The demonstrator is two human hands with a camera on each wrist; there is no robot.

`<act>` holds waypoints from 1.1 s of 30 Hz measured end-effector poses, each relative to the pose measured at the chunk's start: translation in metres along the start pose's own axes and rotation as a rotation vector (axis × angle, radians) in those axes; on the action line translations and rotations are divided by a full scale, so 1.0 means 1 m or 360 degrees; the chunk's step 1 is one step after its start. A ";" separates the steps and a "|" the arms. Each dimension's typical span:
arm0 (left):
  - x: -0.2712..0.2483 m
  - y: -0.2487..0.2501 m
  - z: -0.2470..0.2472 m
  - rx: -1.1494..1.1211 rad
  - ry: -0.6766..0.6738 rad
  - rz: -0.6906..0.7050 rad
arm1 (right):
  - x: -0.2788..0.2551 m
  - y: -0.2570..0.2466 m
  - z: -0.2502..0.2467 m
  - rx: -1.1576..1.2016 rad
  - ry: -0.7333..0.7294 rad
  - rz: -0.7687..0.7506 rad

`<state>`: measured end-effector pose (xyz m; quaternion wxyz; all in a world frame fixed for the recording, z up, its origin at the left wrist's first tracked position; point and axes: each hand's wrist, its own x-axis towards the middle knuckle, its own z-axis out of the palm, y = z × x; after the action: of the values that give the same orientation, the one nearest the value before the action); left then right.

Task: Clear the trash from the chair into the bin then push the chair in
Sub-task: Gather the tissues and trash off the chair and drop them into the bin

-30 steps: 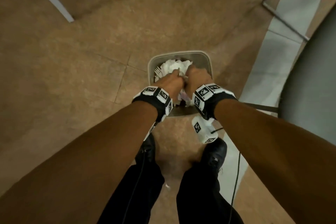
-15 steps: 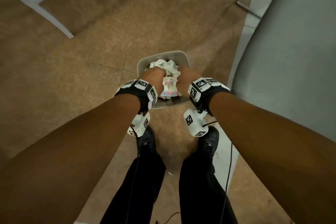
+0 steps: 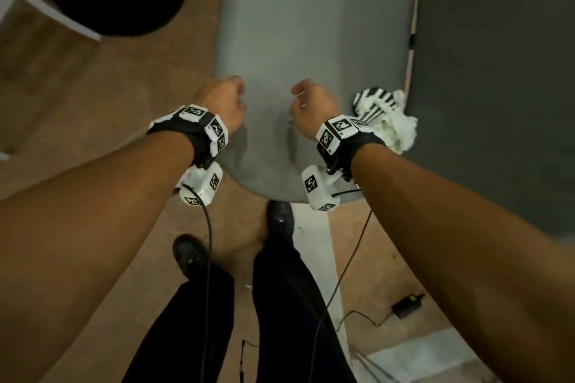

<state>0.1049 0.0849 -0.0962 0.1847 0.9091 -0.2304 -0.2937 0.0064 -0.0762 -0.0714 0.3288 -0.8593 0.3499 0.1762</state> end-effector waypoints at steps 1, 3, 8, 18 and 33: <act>0.002 0.021 0.006 0.0016 -0.0003 0.0070 | -0.002 0.020 -0.017 -0.0046 0.0083 0.0026; 0.006 0.062 0.019 0.0084 -0.0078 0.0219 | -0.004 0.060 -0.048 -0.0204 0.0219 0.0109; 0.011 0.142 0.071 0.0136 -0.0266 0.0419 | -0.005 0.131 -0.078 -0.0297 0.0232 0.0576; 0.008 0.183 0.129 -0.0302 -0.0366 0.0029 | 0.021 0.161 -0.053 0.0472 0.0000 0.0655; 0.039 0.147 0.121 -0.0043 -0.0106 0.0346 | 0.031 0.144 -0.061 0.0795 -0.0581 0.0543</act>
<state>0.0130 -0.0809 -0.1363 0.2199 0.8659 -0.3297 -0.3052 -0.0709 -0.2110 -0.1079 0.5519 -0.6358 0.4562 0.2883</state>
